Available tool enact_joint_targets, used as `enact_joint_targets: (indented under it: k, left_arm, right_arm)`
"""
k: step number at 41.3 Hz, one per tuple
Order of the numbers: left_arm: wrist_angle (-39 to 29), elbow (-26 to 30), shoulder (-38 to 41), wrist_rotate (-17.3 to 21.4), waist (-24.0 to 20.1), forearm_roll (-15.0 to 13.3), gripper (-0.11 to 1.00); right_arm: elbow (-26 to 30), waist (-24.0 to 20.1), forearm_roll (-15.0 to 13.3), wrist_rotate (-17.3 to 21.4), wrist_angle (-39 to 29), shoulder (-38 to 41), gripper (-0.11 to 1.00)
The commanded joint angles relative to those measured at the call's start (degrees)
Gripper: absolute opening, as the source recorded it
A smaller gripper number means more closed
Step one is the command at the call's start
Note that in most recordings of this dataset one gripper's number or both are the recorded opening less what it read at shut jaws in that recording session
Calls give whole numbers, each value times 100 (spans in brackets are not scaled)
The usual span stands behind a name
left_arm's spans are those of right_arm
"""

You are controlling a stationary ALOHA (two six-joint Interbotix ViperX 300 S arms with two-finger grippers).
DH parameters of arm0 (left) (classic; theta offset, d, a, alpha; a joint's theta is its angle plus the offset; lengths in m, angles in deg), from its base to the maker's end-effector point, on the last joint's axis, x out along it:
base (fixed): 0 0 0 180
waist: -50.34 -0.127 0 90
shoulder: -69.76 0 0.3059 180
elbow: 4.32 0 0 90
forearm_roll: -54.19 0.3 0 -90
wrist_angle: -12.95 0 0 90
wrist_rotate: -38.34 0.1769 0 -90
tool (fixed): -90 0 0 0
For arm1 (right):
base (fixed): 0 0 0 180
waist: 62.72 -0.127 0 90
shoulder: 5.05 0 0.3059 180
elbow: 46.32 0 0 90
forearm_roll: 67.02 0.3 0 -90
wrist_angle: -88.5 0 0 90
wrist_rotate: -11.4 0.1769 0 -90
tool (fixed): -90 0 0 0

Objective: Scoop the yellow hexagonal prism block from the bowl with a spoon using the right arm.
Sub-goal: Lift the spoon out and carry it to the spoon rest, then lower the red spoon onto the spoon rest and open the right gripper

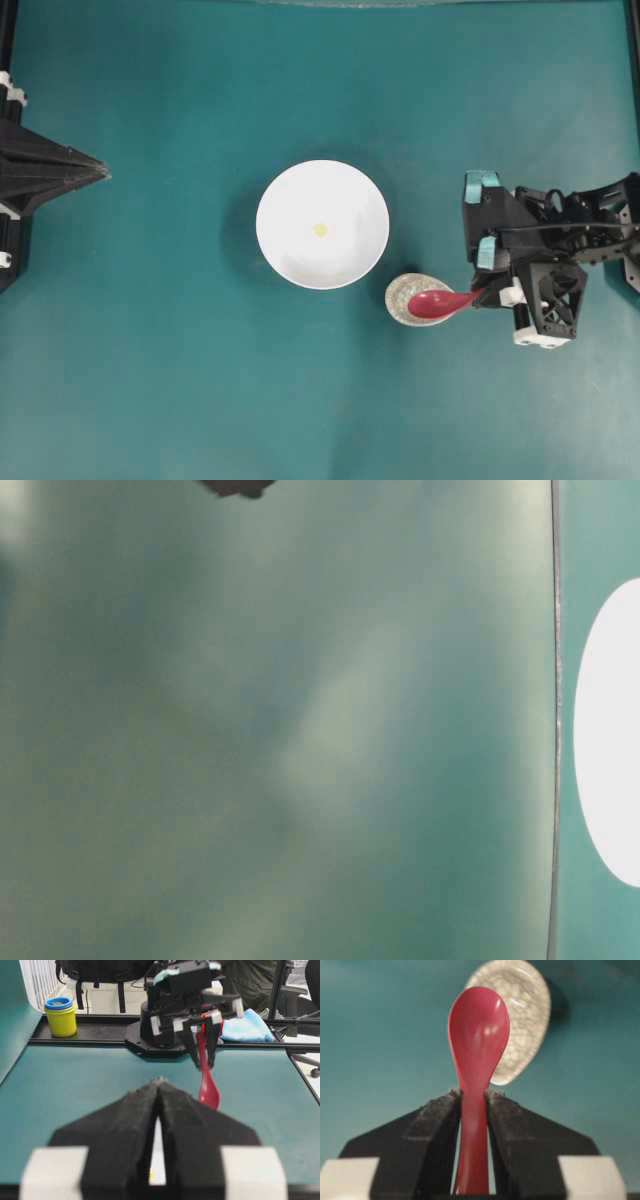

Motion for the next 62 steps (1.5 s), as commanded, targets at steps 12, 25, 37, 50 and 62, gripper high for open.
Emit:
enact_joint_targets:
  k: [12, 25, 37, 50, 62]
  left_arm:
    - [26, 176, 26, 0, 0, 9, 0]
    - [26, 167, 26, -18, 0, 9, 0]
    - [26, 176, 26, -18, 0, 9, 0]
    - [26, 176, 26, -26, 0, 9, 0]
    - [26, 176, 26, -53, 0, 9, 0]
  right_arm:
    - [-299, -18, -44, -9, 888, 158, 25]
    - [-264, -18, -44, -9, 861, 290, 25]
    - [-264, -9, -35, 9, 853, 272, 61]
    - [-255, -18, -35, 9, 888, 272, 60]
    - [-272, -18, -35, 9, 967, 264, 60]
